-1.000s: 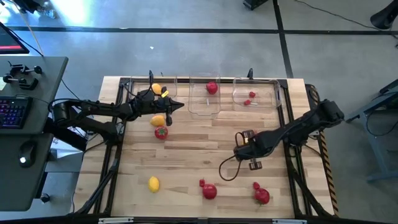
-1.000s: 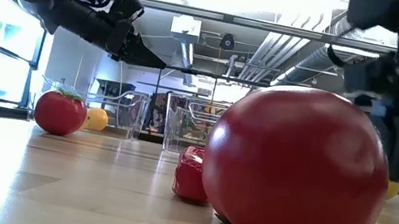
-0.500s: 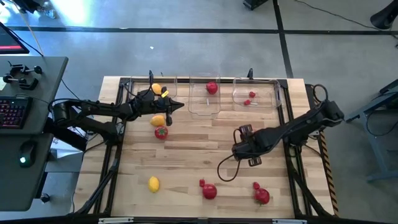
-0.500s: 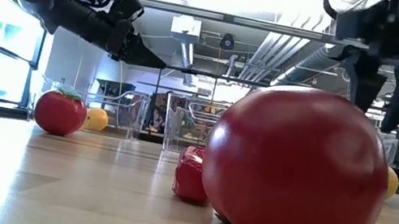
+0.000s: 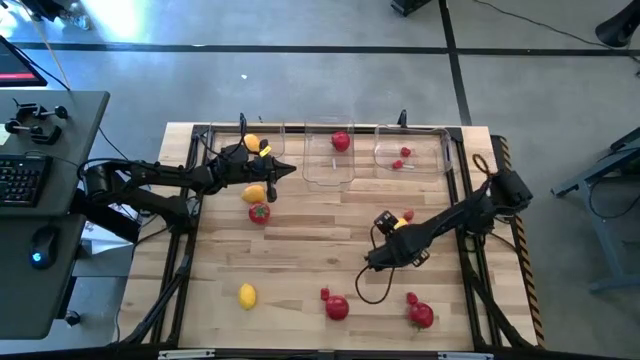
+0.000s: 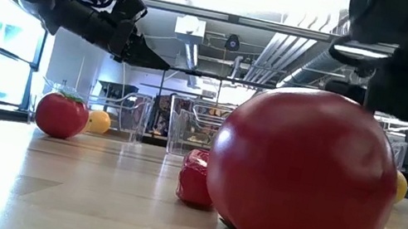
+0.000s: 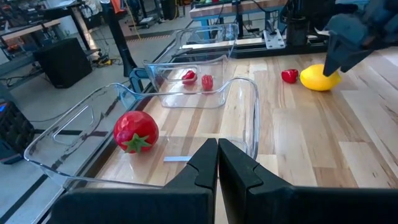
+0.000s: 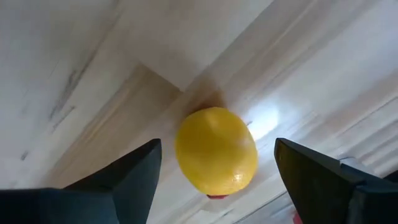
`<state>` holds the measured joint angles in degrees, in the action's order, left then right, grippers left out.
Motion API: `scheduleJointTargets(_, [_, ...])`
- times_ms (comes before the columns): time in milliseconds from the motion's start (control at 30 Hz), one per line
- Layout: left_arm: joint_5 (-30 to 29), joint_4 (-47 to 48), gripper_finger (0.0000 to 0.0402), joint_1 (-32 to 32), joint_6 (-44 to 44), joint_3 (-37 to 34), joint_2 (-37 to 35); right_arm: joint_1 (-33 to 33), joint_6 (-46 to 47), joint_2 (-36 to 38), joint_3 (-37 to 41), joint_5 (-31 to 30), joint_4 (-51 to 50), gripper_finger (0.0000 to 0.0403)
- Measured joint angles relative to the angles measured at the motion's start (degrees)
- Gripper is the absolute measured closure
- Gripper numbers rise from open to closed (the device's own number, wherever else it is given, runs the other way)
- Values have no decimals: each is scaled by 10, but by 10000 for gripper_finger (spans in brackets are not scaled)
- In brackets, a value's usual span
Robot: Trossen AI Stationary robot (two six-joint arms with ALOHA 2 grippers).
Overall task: Sort produce into baskets
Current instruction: Put the lemon into the left transparent bin
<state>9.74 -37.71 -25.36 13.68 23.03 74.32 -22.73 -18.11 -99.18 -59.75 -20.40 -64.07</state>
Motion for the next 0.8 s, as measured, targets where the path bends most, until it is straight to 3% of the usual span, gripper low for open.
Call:
scheduleJointTargets(433, [0, 1, 401, 0, -1, 0, 0, 23, -10, -41, 0, -2, 24, 103])
scheduleJointTargets(800, [0, 2, 401, 0, -1, 0, 0, 48, -44, -41, 0, 4, 31, 197])
